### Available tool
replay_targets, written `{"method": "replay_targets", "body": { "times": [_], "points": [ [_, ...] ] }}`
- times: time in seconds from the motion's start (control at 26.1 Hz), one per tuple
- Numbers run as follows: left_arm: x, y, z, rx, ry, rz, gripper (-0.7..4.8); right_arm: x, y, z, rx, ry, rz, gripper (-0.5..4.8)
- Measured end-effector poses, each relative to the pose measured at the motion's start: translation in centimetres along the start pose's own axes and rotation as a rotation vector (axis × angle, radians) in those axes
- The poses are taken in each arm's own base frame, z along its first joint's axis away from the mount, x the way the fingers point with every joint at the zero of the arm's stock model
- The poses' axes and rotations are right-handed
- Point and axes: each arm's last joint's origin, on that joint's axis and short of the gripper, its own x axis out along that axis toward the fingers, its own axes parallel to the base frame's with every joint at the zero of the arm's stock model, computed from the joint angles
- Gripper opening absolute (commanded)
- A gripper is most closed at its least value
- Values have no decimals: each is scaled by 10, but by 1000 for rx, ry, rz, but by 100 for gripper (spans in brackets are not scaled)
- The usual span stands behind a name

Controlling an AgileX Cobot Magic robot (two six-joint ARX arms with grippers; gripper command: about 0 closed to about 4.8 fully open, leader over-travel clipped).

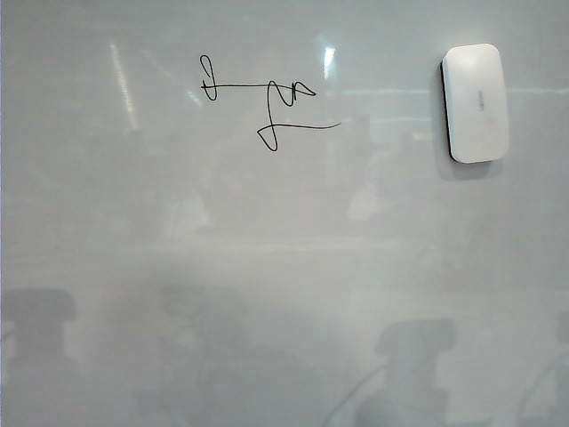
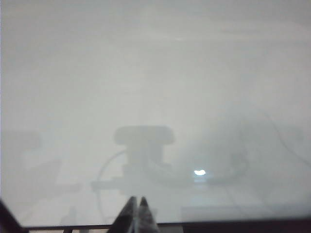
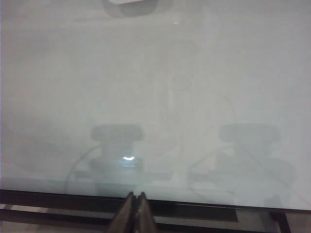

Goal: Grab the whiteboard eraser that is attached to the surface of the whiteboard and use it to clean the writing on the whiteboard.

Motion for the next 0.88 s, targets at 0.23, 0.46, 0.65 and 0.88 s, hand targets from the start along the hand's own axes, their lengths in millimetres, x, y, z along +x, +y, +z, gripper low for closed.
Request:
{"method": "replay_targets", "body": {
  "times": [0.23,0.46,0.65,0.88],
  "points": [
    [0,1,1,-70,-8,39,-5,0,0,0,0,0,0,-5],
    [0,1,1,-74,-8,38,-5,0,0,0,0,0,0,-5],
    [0,-1,4,-71,-35,-19,-5,0,0,0,0,0,0,-5],
    [-30,-18,73,-40,-223,-259,-5,0,0,0,0,0,0,-5]
  ]
}}
